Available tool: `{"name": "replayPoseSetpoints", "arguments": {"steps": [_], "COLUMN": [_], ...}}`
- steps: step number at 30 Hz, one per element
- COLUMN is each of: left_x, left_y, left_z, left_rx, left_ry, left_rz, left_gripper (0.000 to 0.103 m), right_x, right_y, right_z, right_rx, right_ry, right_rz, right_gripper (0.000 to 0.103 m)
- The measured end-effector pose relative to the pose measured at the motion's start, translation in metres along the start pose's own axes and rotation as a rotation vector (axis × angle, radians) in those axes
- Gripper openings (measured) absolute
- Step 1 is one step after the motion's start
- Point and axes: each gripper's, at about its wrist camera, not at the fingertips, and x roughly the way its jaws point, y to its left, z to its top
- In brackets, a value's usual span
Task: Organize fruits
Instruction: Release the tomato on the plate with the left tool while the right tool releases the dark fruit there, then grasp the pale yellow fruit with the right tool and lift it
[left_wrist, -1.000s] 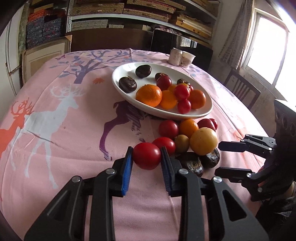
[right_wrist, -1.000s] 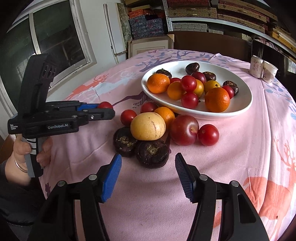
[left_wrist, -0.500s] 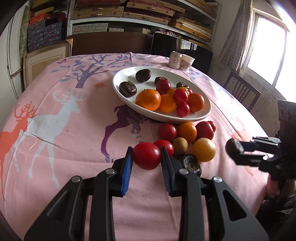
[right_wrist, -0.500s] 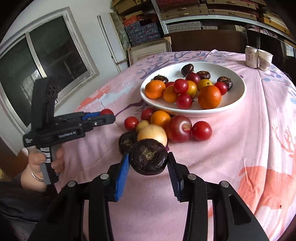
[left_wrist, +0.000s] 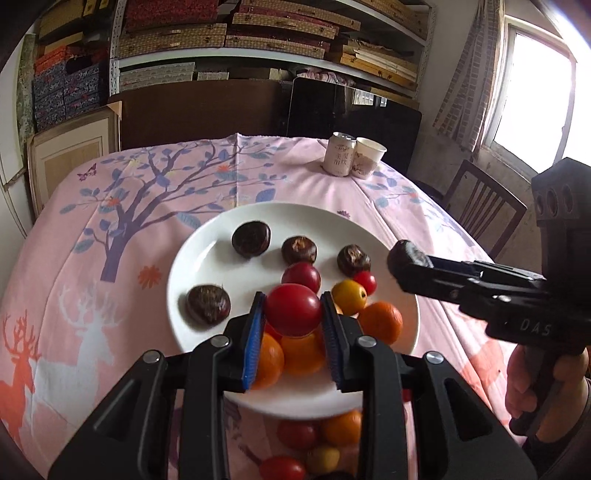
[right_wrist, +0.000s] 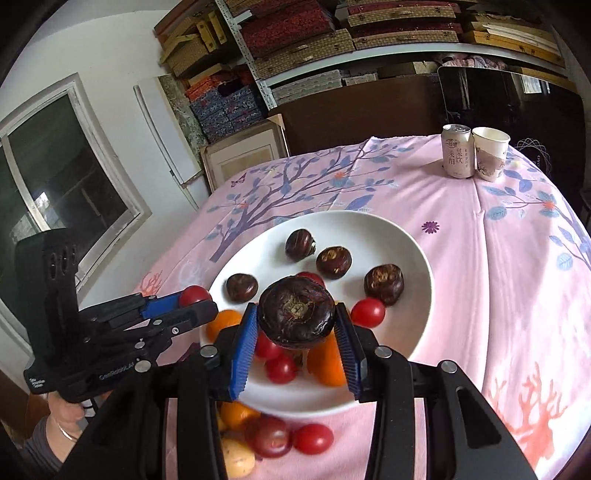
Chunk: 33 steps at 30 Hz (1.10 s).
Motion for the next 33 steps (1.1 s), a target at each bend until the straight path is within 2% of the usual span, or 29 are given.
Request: {"name": "replayPoseSetpoints", "arguments": {"steps": [2, 3, 4, 5, 10, 14, 18, 21, 25, 28, 29, 30, 31, 33], "left_x": [0.010, 0.012, 0.010, 0.007, -0.022, -0.039, -0.049, -0.054, -0.056, -0.055, -0.054, -0.053, -0.052, -0.050], "left_y": [0.002, 0.004, 0.007, 0.009, 0.007, 0.005, 0.003, 0.001, -0.002, -0.006, -0.007, -0.010, -0.013, -0.020], "left_z": [0.009, 0.010, 0.010, 0.007, -0.031, -0.078, -0.114, -0.133, -0.149, -0.153, -0.154, -0.155, -0.154, -0.154], "left_rx": [-0.018, -0.035, -0.052, -0.059, -0.013, 0.040, 0.062, 0.073, 0.092, 0.095, 0.098, 0.105, 0.114, 0.139], "left_ry": [0.006, 0.003, -0.011, -0.017, -0.006, 0.055, 0.099, 0.122, 0.149, 0.162, 0.166, 0.170, 0.172, 0.174], "left_rz": [0.010, 0.025, 0.038, 0.026, 0.007, 0.026, 0.053, 0.076, 0.085, 0.080, 0.079, 0.080, 0.080, 0.081], "left_gripper": [0.053, 0.072, 0.075, 0.075, 0.076, 0.078, 0.078, 0.078, 0.078, 0.078, 0.078, 0.078, 0.078, 0.078], "right_x": [0.010, 0.011, 0.008, 0.004, -0.022, -0.031, -0.032, -0.028, -0.011, 0.001, 0.003, 0.004, 0.004, 0.001], "right_y": [-0.006, -0.008, -0.010, -0.009, 0.007, 0.028, 0.052, 0.068, 0.077, 0.075, 0.073, 0.070, 0.067, 0.064], "right_z": [0.006, 0.006, 0.004, 0.000, -0.039, -0.085, -0.117, -0.127, -0.123, -0.121, -0.121, -0.119, -0.122, -0.124], "right_rx": [0.031, 0.047, 0.059, 0.056, -0.037, -0.139, -0.230, -0.293, -0.267, -0.227, -0.216, -0.200, -0.183, -0.177], "right_ry": [0.005, 0.003, -0.012, -0.025, 0.000, 0.073, 0.110, 0.116, 0.162, 0.183, 0.181, 0.180, 0.181, 0.178], "right_rz": [0.020, 0.025, 0.029, 0.036, 0.054, 0.087, 0.093, 0.059, 0.036, 0.044, 0.039, 0.038, 0.049, 0.074], "right_gripper": [0.047, 0.058, 0.062, 0.066, 0.066, 0.066, 0.066, 0.066, 0.066, 0.062, 0.058, 0.047, 0.042, 0.042]}}
